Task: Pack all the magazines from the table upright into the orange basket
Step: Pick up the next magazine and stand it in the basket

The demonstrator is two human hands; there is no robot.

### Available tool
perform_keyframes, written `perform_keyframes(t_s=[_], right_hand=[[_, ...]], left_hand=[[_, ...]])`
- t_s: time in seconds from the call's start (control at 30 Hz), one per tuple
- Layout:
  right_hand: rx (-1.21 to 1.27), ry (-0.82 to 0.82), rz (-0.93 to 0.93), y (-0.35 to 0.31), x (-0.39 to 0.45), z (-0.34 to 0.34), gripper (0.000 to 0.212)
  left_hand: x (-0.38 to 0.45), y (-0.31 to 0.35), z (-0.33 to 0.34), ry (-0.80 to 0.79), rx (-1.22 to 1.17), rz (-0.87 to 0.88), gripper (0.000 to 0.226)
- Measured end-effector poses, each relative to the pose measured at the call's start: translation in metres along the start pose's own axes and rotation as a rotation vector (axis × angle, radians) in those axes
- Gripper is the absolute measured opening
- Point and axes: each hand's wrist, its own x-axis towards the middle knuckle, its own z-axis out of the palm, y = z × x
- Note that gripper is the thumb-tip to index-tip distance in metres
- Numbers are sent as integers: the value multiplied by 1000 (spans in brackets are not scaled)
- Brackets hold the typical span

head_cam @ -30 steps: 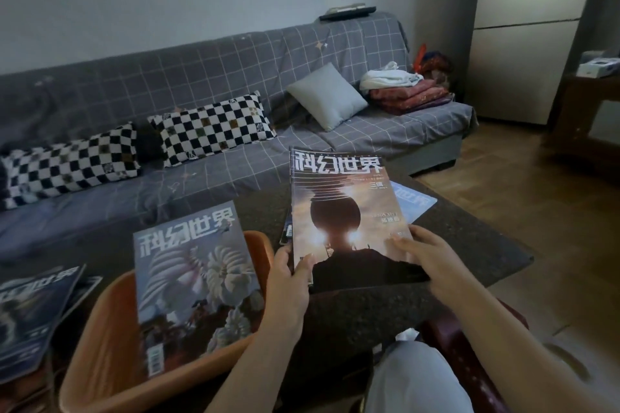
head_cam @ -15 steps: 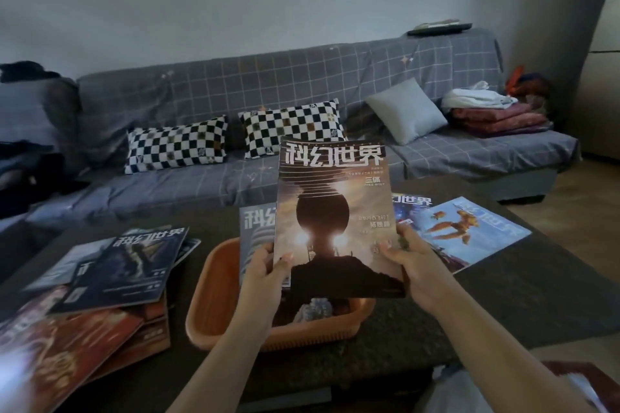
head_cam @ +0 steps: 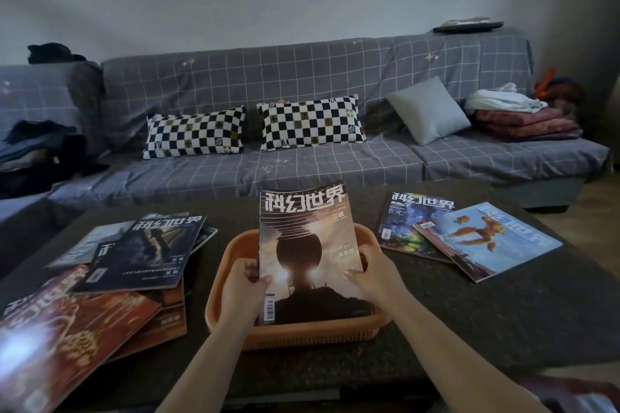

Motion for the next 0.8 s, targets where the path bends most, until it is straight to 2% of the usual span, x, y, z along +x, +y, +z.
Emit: perform_keyframes(t_s=[0.07, 0.17, 0.23, 0.33, 0.47, 0.57, 0.8], right_hand=[[-13, 32, -1, 0, 0, 6, 29], [8, 90, -145, 3, -2, 13, 46], [3, 106, -165, 5, -1, 14, 53], [-45, 82, -92, 4, 4, 18, 46], [-227, 185, -52, 0, 4, 21, 36], [-259, 184, -55, 0, 4, 21, 37], [-264, 207, -51, 2, 3, 26, 22]], left_hand=[[3, -2, 0, -4, 36, -12, 30], [5, -4, -2, -3, 88, 4, 31], [5, -5, -2, 11, 96, 34, 33], [5, -5, -2, 22, 94, 80, 26], [7, -4, -4, 33, 102, 88, 15], [7, -4, -5, 48, 136, 98, 13], [4, -4, -4, 35, 145, 116, 13]])
